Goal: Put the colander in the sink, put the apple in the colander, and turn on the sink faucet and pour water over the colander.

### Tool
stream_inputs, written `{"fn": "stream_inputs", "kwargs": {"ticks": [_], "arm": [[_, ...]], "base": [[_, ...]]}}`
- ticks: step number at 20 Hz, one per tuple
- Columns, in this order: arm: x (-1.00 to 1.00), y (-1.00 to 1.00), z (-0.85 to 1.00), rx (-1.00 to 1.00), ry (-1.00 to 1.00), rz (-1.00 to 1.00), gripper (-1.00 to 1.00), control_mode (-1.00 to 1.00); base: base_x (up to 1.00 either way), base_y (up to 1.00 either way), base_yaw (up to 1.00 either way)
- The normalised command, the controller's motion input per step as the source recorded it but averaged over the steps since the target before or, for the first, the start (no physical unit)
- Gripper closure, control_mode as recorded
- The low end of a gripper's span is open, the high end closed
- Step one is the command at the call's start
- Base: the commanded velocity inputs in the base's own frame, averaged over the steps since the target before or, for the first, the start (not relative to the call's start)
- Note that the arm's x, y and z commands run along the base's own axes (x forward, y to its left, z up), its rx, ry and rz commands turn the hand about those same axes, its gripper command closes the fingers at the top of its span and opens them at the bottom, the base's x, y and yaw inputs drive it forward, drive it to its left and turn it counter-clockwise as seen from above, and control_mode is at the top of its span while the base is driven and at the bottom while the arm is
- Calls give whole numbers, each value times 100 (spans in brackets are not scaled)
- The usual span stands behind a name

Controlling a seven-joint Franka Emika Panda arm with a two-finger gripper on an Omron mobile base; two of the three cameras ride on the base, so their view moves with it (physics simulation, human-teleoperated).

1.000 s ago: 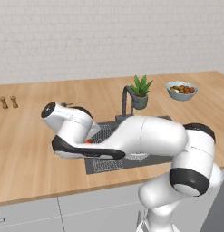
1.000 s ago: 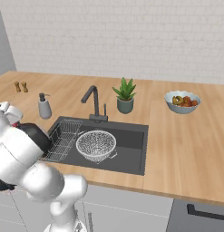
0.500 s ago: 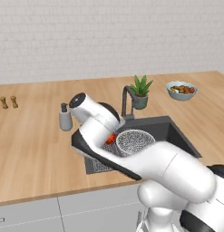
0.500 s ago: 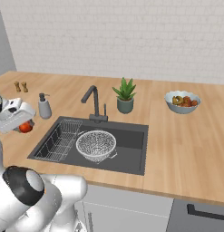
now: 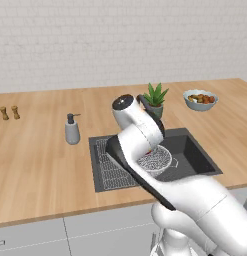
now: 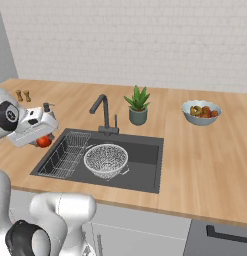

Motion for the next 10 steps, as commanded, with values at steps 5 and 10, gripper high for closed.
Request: {"fn": "stream_inputs", "kwargs": {"ticks": [5, 10], "arm": [[-6, -56, 10, 14, 0, -1, 100, -100], [6, -78, 1, 18, 0, 0, 100, -100]], "base": [[0, 0, 0], [0, 0, 0]]}}
